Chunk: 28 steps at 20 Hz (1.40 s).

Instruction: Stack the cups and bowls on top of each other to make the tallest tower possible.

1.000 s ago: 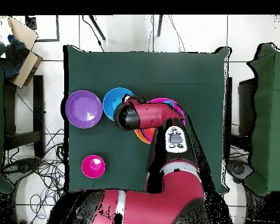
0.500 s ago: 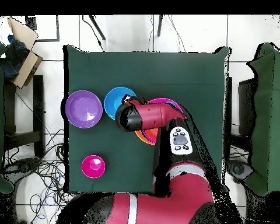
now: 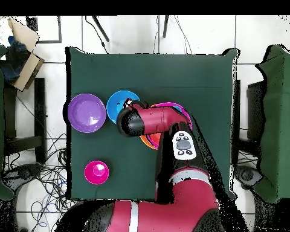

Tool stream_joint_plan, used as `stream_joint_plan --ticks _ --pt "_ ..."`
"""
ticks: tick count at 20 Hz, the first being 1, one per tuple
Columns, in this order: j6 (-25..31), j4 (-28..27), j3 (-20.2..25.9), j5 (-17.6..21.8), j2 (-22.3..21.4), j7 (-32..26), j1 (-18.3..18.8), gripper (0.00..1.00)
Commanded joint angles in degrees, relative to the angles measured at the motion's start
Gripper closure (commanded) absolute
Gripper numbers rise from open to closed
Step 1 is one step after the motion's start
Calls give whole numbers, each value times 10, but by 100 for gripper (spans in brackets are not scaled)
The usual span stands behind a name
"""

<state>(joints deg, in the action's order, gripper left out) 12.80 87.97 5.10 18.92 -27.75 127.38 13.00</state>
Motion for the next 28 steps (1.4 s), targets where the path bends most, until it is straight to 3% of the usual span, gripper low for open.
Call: stream_joint_plan --ticks 1,2,3,6,12,20,28 --pt "48 5 44 52 9 -59 -19 100" --pt "48 -1 36 55 13 -59 -23 100" --pt "51 -3 36 52 14 -59 -23 0" --pt "70 9 54 46 12 -72 -4 0" --pt "38 42 49 63 0 -67 4 0" --pt "27 -68 13 93 109 -62 -17 0" --pt "0 -61 18 126 139 -62 -12 0"
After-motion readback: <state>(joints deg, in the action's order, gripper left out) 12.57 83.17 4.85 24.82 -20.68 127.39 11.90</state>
